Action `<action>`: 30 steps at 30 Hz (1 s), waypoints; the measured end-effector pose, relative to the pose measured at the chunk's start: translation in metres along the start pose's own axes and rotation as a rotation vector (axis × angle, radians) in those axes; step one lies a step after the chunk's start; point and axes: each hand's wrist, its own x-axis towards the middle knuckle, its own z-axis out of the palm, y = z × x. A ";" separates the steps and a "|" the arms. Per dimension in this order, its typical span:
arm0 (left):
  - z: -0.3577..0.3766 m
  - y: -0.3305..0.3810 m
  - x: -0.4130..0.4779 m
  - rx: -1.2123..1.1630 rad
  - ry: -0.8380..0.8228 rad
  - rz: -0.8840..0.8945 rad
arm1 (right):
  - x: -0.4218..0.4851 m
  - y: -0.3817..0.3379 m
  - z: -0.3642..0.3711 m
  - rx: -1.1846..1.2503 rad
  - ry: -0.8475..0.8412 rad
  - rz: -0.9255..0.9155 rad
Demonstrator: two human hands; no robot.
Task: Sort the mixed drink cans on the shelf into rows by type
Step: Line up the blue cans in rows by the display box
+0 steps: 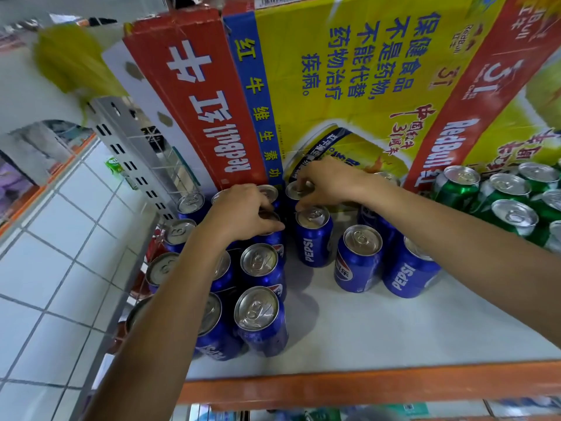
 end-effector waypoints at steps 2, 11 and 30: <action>0.001 -0.001 -0.001 -0.009 0.008 0.001 | 0.004 -0.001 -0.001 -0.003 -0.002 0.017; 0.004 -0.003 0.000 -0.021 0.029 -0.003 | 0.010 -0.010 0.007 -0.121 0.085 0.059; 0.006 -0.001 -0.006 -0.091 0.069 0.012 | -0.048 -0.016 0.015 -0.126 -0.144 -0.101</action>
